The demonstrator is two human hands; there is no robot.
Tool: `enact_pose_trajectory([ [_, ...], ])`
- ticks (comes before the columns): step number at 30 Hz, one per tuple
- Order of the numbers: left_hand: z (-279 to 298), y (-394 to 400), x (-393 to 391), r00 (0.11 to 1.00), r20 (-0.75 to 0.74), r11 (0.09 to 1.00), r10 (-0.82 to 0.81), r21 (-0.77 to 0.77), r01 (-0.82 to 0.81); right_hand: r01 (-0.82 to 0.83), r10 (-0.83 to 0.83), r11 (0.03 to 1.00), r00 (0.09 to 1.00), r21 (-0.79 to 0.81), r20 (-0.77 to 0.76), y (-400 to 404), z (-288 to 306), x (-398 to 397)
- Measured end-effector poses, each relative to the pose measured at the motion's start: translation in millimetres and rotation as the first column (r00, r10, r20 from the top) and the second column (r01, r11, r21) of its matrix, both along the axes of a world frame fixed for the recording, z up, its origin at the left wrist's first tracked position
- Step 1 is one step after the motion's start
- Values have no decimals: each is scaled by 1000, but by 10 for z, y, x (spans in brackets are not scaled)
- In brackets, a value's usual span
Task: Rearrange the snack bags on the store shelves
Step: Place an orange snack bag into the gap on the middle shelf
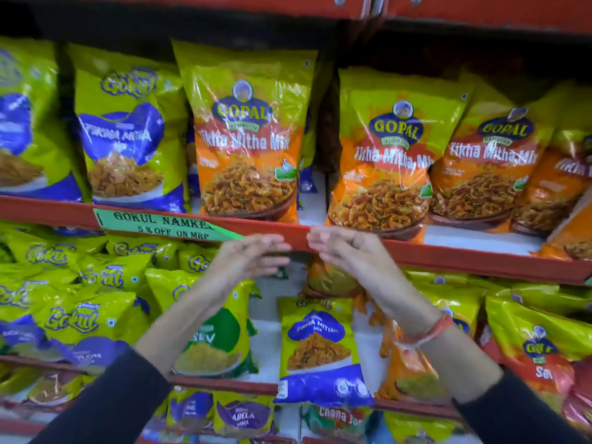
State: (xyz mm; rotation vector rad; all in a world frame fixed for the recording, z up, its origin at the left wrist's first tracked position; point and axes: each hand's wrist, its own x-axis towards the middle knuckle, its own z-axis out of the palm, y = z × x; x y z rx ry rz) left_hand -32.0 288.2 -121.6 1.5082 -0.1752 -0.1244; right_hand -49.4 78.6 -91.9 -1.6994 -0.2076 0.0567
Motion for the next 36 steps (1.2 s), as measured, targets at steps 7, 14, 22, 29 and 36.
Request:
enact_pose_trajectory([
  [7, 525, 264, 604, 561, 417, 666, 715, -160, -729, 218, -209, 976, 920, 9, 332, 465, 515, 655],
  [14, 591, 497, 877, 899, 248, 925, 362, 25, -379, 123, -123, 992, 975, 12, 187, 744, 319, 916],
  [22, 709, 353, 421, 801, 434, 911, 413, -205, -359, 170, -210, 974, 924, 150, 319, 559, 345, 520],
  [29, 813, 104, -138, 867, 355, 930, 348, -247, -272, 166, -249, 935, 936, 313, 249, 211, 393, -51],
  [36, 795, -415, -419, 930, 274, 950, 243, -260, -172, 241, -329, 911, 914, 335, 237, -299, 392, -528],
])
